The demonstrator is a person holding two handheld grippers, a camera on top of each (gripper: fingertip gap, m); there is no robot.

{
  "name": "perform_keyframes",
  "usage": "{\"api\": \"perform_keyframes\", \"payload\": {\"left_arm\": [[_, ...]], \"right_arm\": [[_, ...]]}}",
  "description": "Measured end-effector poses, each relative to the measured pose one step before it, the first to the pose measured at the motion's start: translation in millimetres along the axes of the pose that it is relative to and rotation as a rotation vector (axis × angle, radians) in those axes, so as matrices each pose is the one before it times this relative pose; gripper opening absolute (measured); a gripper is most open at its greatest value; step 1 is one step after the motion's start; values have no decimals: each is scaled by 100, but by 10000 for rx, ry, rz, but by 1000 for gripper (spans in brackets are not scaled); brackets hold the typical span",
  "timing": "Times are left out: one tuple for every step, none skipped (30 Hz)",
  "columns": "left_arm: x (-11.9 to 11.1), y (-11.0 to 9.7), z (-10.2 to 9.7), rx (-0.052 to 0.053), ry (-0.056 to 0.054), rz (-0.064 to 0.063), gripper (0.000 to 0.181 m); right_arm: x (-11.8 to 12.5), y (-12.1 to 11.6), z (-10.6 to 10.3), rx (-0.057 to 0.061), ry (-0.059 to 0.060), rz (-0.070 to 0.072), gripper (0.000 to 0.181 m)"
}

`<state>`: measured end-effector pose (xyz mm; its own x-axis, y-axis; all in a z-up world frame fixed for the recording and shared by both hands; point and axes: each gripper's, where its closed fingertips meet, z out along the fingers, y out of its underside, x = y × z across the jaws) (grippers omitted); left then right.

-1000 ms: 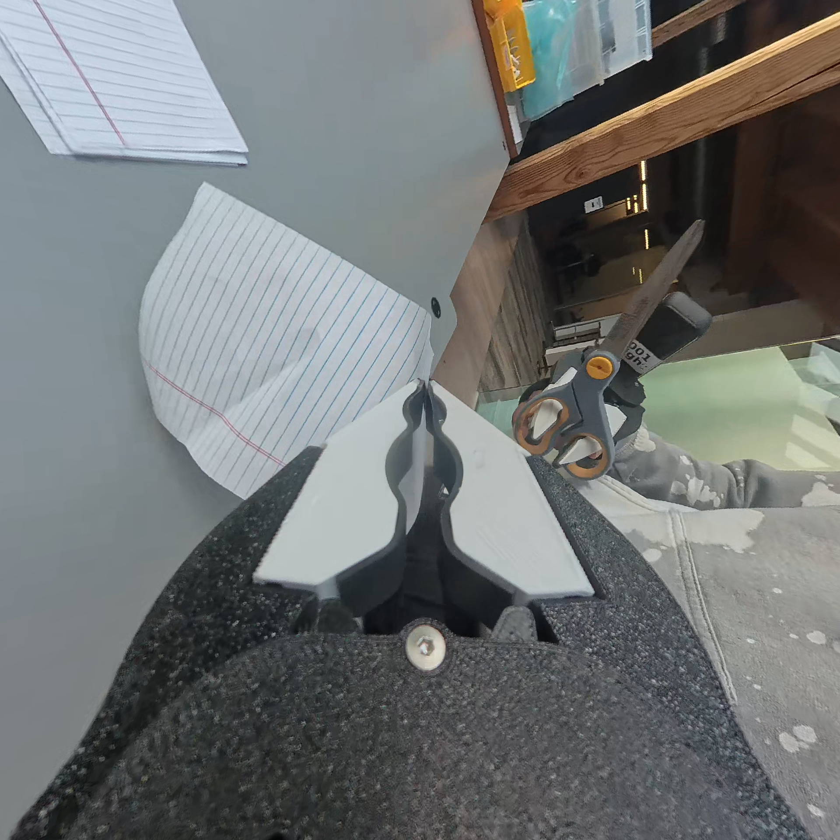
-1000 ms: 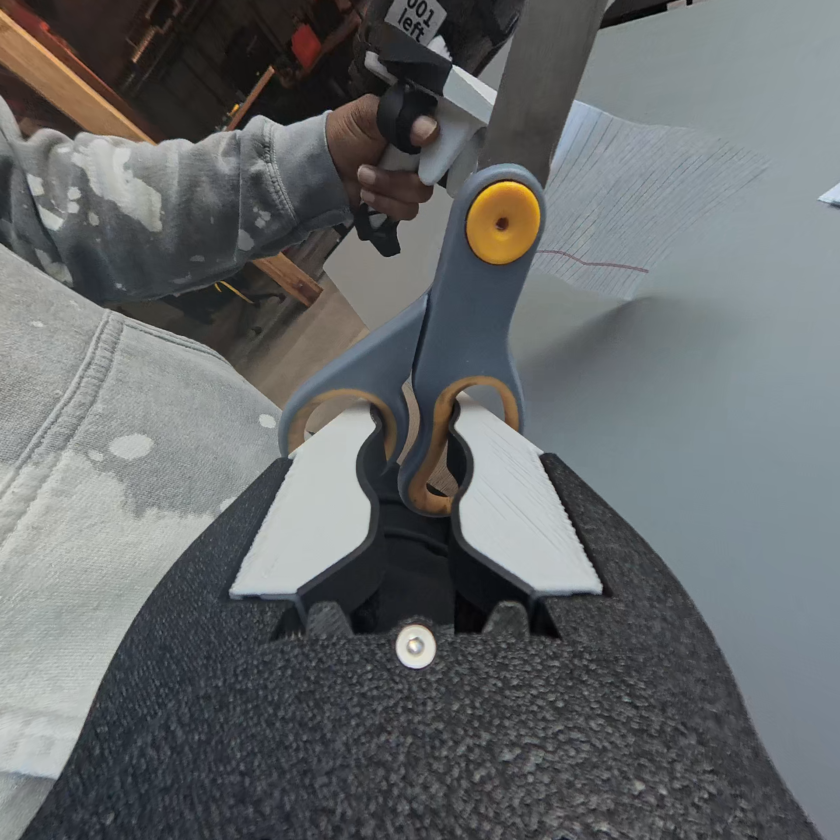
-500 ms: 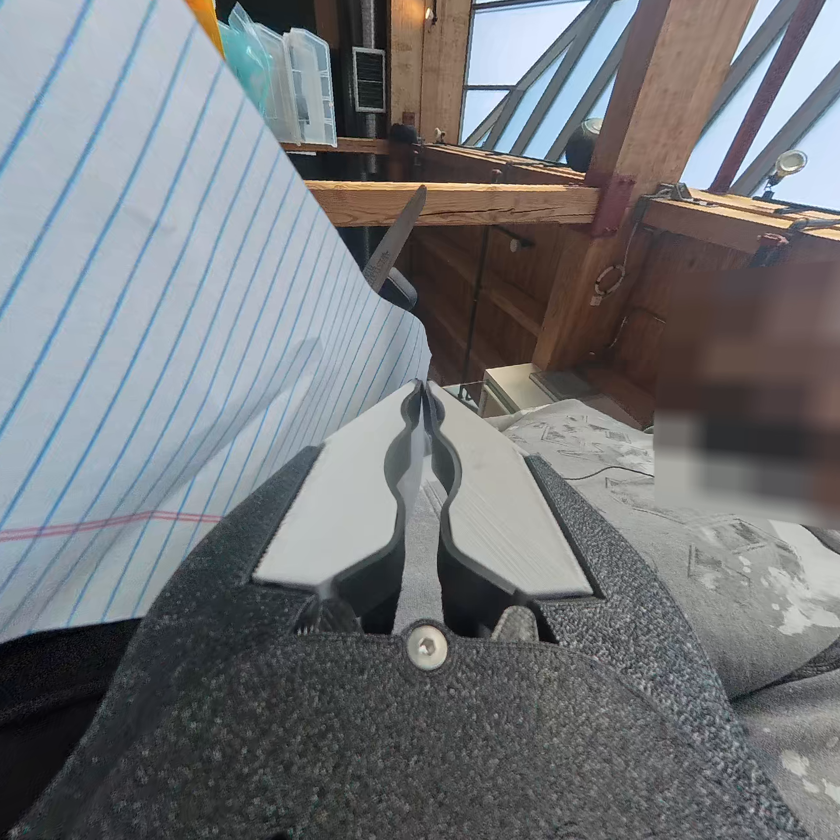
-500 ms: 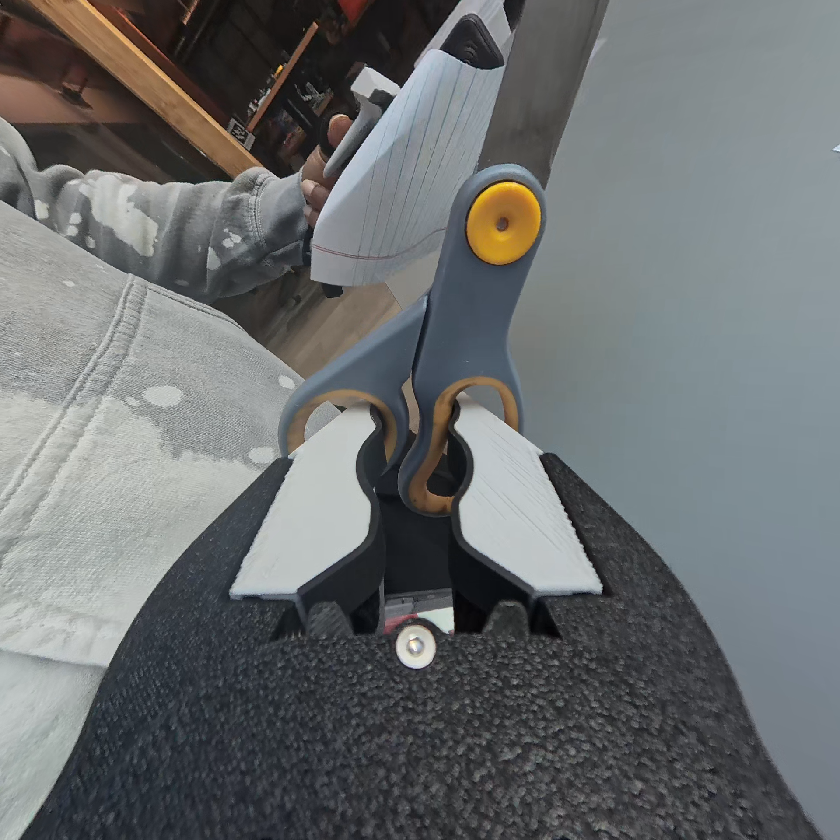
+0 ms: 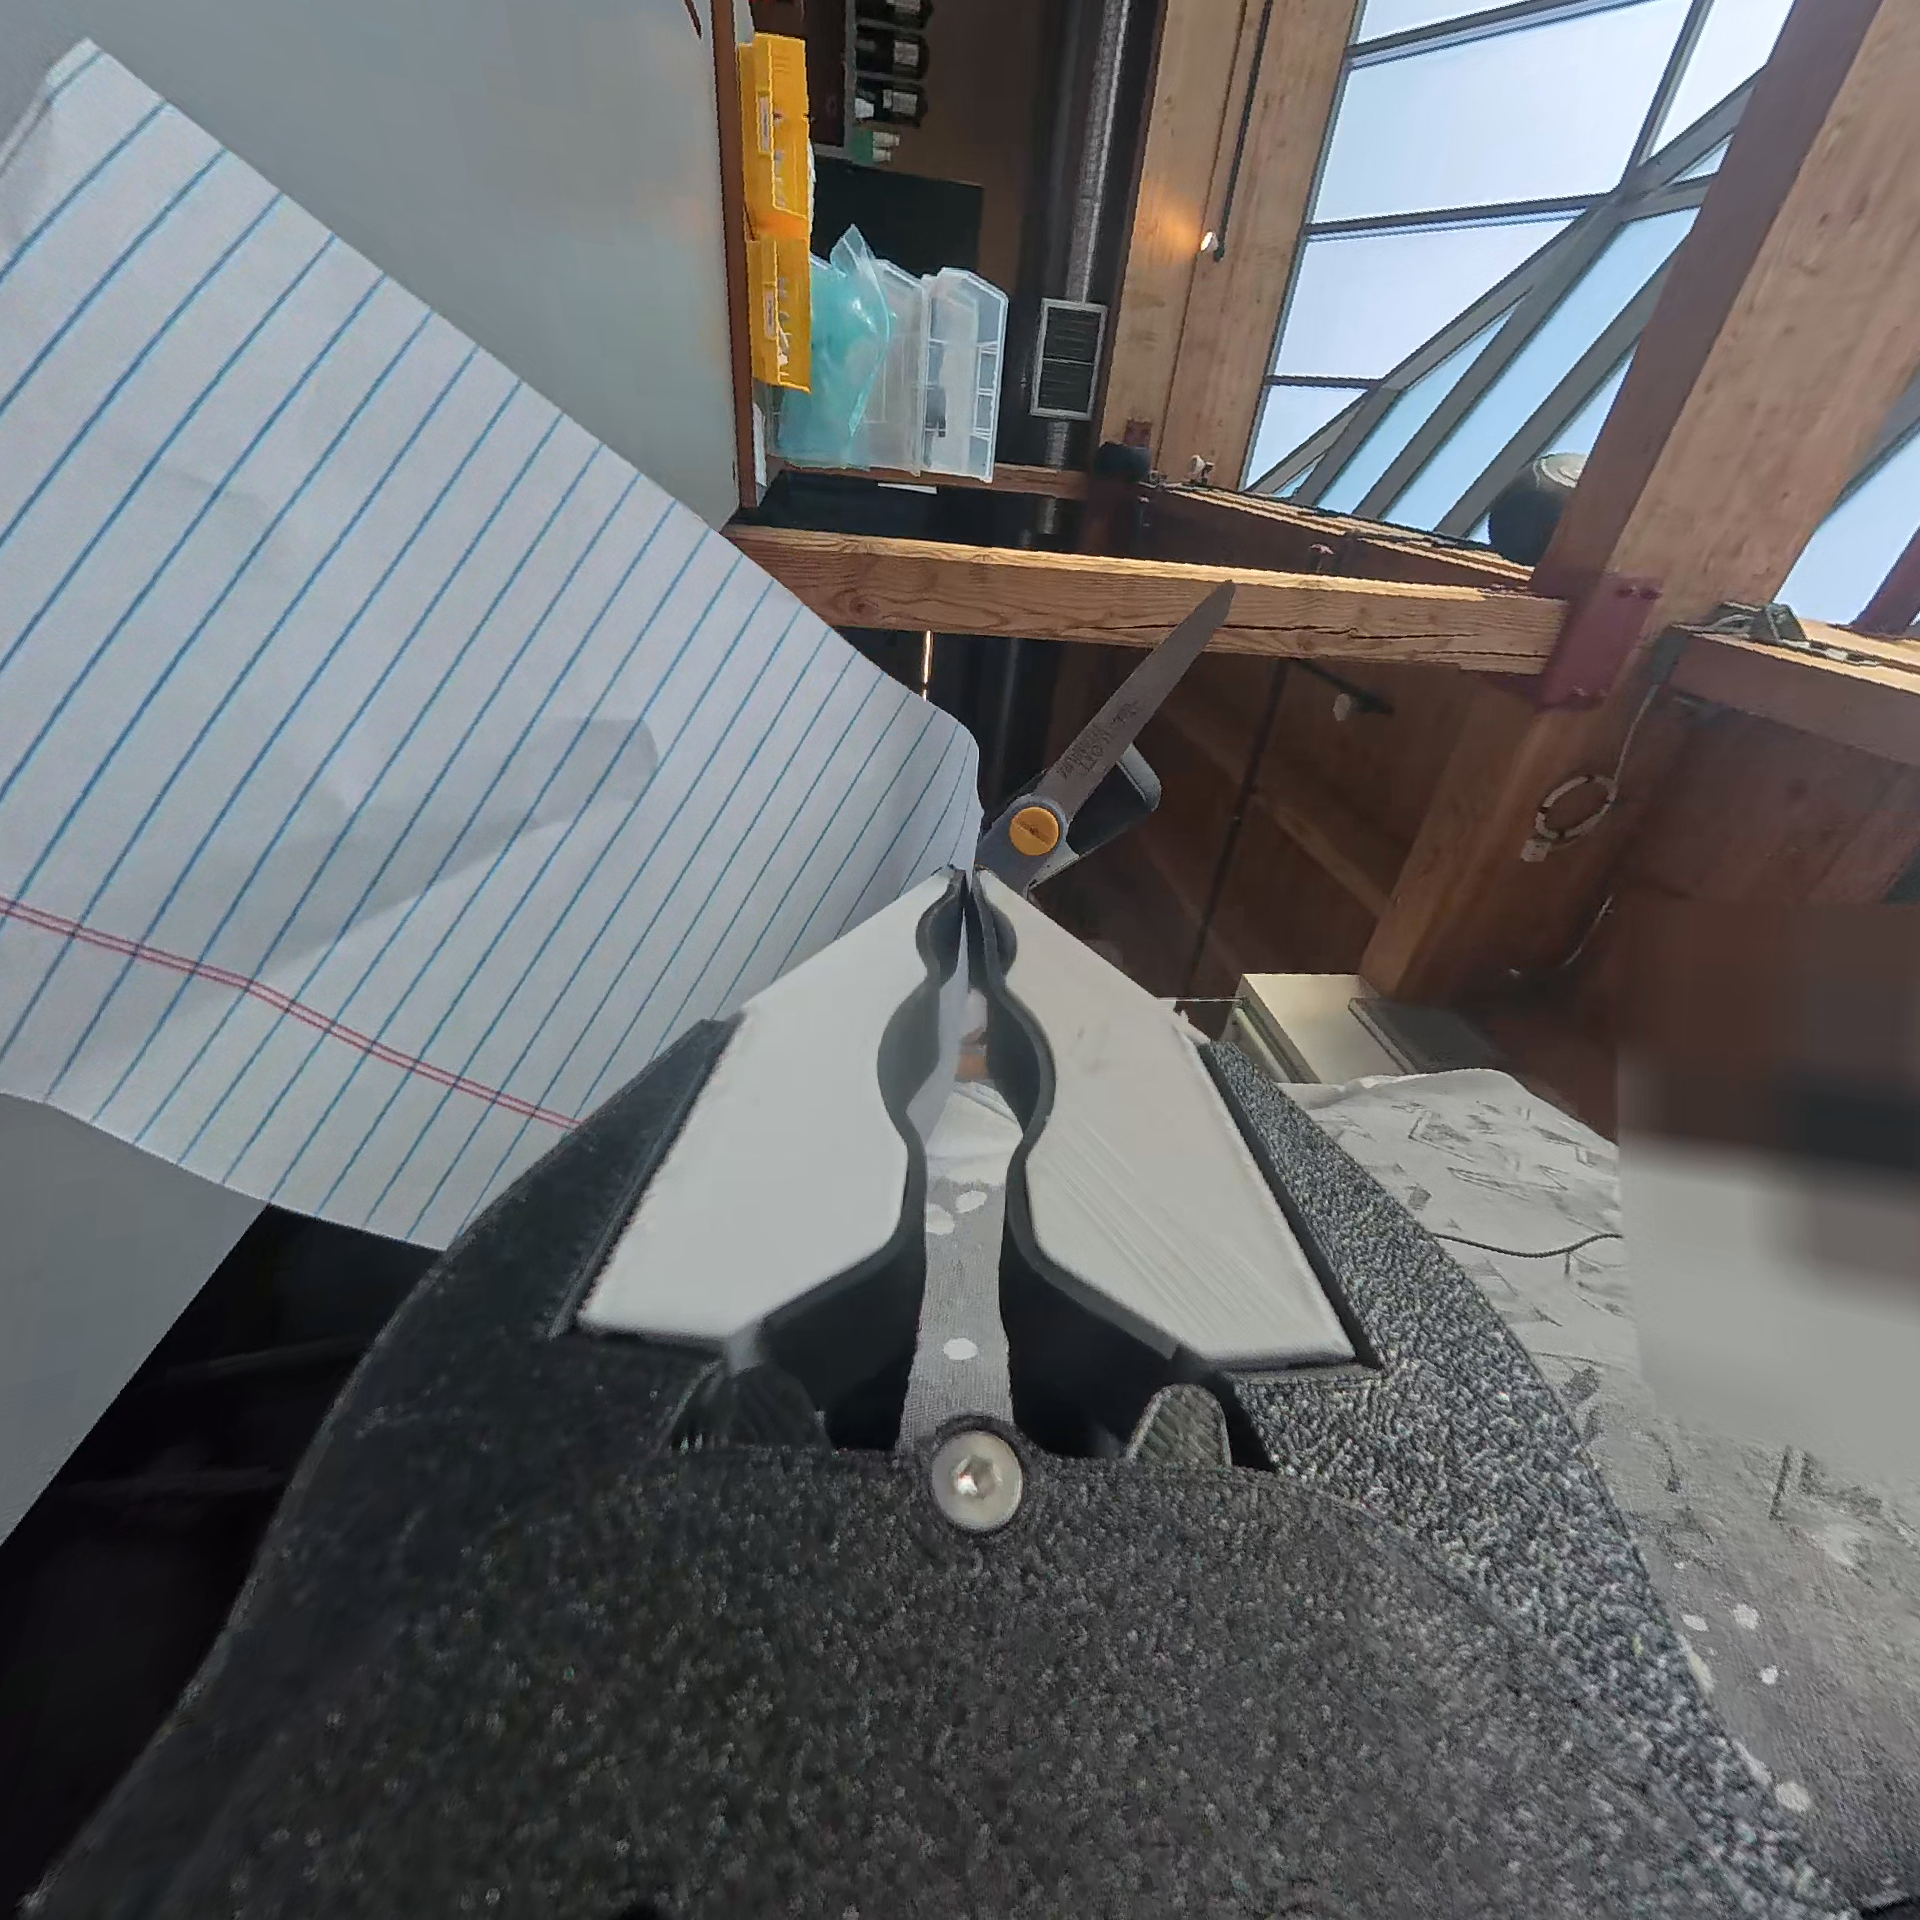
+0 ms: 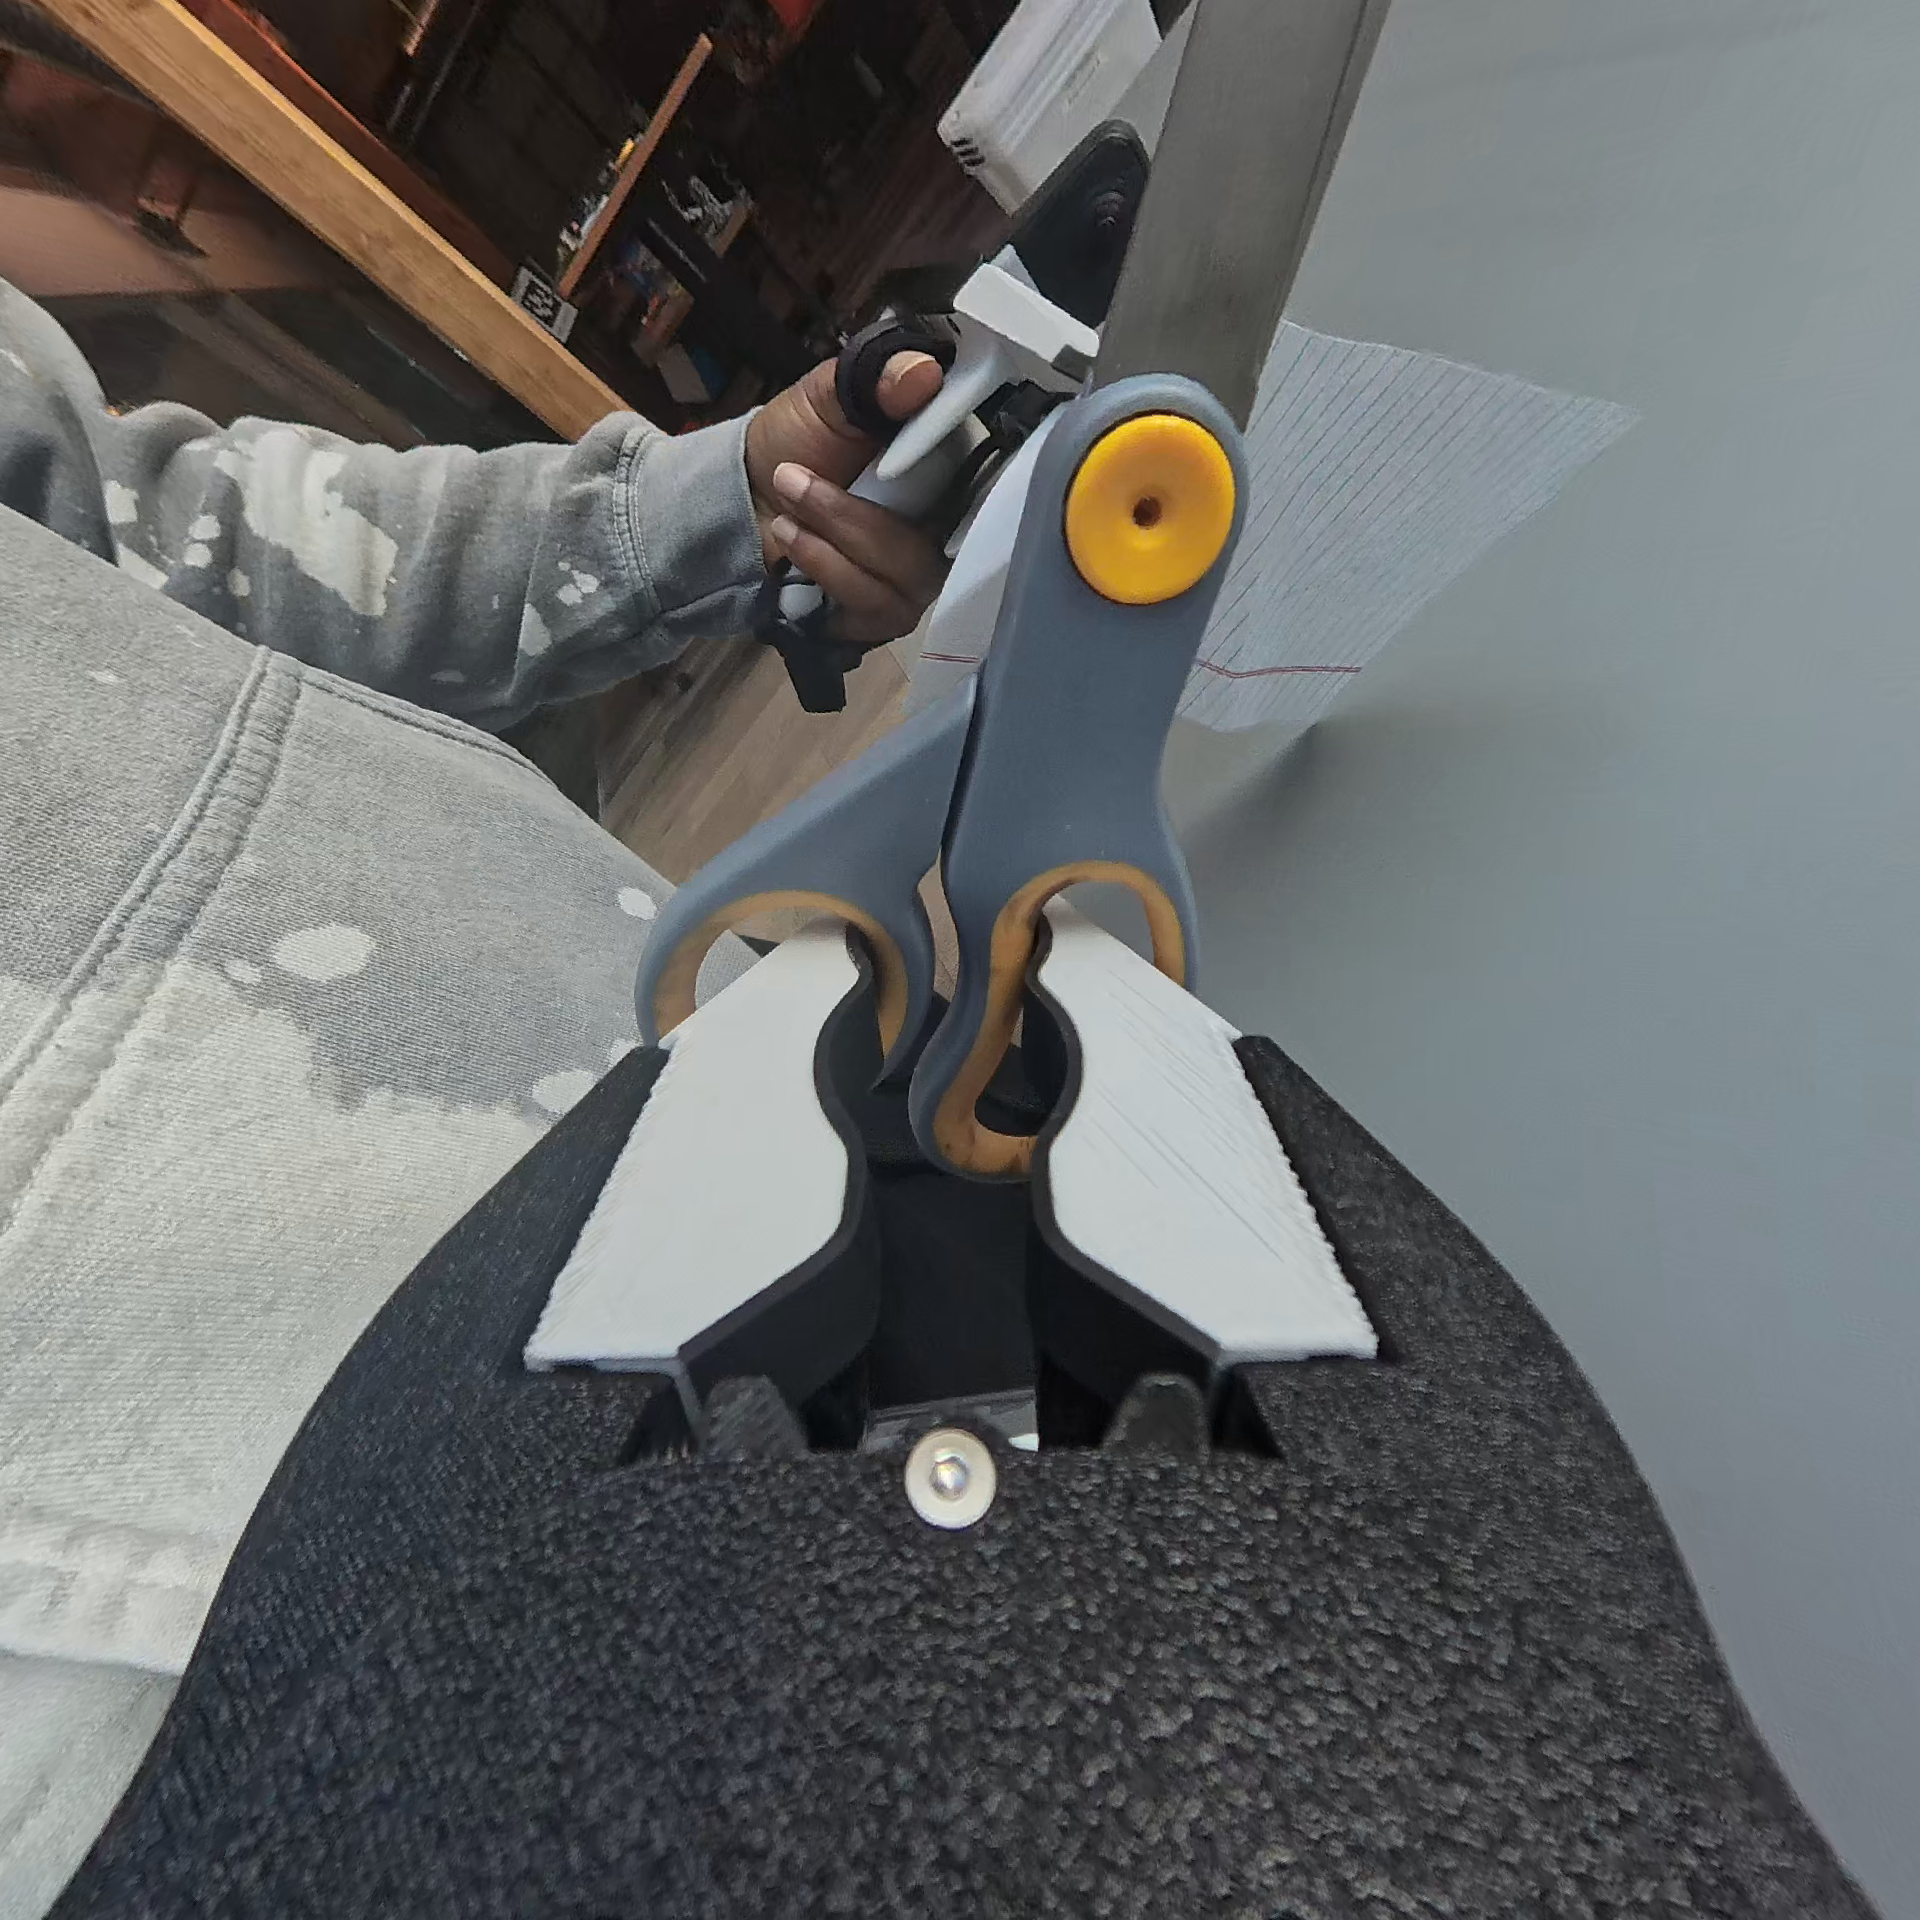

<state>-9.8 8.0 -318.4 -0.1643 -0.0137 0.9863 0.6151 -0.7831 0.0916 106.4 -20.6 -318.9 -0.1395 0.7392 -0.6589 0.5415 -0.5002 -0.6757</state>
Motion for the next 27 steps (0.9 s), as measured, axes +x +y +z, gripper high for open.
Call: {"api": "perform_keyframes", "payload": {"left_arm": [[116,117,343,-230,-108,36,0],[118,126,413,-256,-134,72,0],[121,88,450,-254,-157,112,0],[293,40,465,-242,-76,134,0],[536,-23,484,-216,63,135,0],[690,-83,512,-165,145,111,0],[891,-107,601,-132,252,78,0],[1173,-29,741,-156,406,66,0],[1293,141,923,-214,482,81,0],[1293,253,1047,-249,500,99,0],[1269,267,1086,-221,540,85,0],[1178,201,1014,-168,560,63,0],[911,124,795,-113,476,77,0],[472,-4,442,-24,288,140,0],[-110,-146,-73,100,52,188,0],[-774,-363,-706,273,-169,85,0],[-1317,-606,-1316,475,-282,-157,0],[-1687,-804,-1801,625,-305,-354,0],[-1982,-972,-2154,723,-382,-410,0],[-2230,-1149,-2327,807,-522,-406,0],[-2208,-1200,-2325,784,-529,-391,0],[-2139,-1161,-2232,712,-541,-357,0],[-2094,-1205,-2106,713,-604,-320,0],[-1781,-1165,-1904,654,-491,-274,0],[-1434,-1025,-1654,537,-383,-216,0],[-1173,-886,-1400,443,-354,-146,0],[-740,-682,-1135,307,-217,-43,0]], "right_arm": [[-74,-212,-2,109,30,-16,20],[-61,-155,-42,75,35,-30,20],[-53,-131,-72,58,49,-46,20],[-58,-124,-107,63,52,-47,20],[-75,-147,-141,73,41,-27,20],[-59,-116,-169,67,47,-13,20],[-63,-85,-179,54,54,-15,20],[-60,-54,-209,31,49,-19,20],[-70,-38,-243,30,59,-30,20],[-66,-45,-272,46,55,-18,20],[-39,-34,-283,54,53,9,20],[-15,6,-298,45,69,12,20],[17,51,-289,27,82,14,20],[18,94,-272,9,68,26,20],[30,118,-239,1,66,27,20],[12,149,-195,-11,42,36,20],[-5,188,-124,-38,19,39,20],[15,206,-63,-66,22,12,20],[-23,213,2,-88,1,-2,20],[-45,207,36,-103,-13,-13,20],[-48,197,76,-119,-15,-27,20],[-61,178,74,-132,-3,-49,20],[-65,150,84,-131,-4,-60,20],[-74,97,78,-100,-11,-49,20],[-75,57,94,-65,-18,-24,20],[-70,30,114,-48,-23,2,20],[-65,33,150,-55,-37,10,20]]}}
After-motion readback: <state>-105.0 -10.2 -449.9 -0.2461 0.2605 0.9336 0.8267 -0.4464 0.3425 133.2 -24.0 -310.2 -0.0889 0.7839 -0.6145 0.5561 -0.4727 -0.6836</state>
